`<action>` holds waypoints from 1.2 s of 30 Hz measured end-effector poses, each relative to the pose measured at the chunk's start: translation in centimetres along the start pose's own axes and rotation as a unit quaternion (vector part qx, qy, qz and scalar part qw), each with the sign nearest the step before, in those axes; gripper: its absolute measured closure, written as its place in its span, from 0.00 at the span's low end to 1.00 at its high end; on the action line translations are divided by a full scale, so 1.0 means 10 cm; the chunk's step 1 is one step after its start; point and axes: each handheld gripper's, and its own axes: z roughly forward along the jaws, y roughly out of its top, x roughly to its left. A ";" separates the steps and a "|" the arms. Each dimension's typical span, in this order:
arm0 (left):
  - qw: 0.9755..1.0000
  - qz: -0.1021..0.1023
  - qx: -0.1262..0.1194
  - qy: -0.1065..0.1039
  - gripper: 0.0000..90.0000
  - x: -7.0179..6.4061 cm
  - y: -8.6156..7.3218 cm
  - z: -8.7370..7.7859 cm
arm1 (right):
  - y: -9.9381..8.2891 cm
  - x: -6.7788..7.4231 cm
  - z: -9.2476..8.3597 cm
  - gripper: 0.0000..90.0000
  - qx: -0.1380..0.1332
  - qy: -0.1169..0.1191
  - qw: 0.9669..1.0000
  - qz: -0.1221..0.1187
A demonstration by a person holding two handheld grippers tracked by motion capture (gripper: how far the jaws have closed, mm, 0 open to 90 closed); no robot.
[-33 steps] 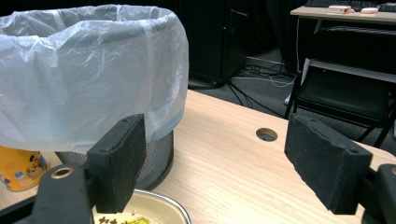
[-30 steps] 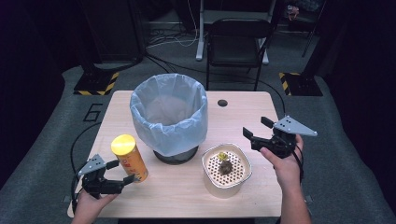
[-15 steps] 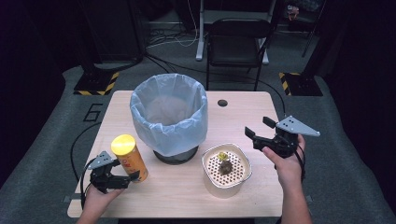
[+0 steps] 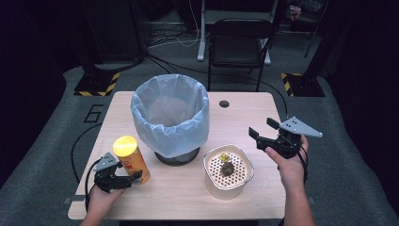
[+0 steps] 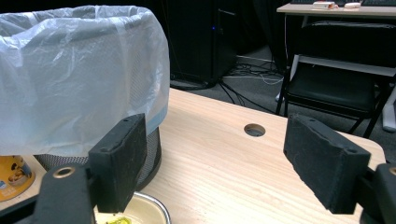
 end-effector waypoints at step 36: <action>0.999 0.019 0.020 0.021 0.27 -0.07 0.46 -0.58 | -0.06 0.01 0.05 0.24 0.013 -0.012 1.000 0.003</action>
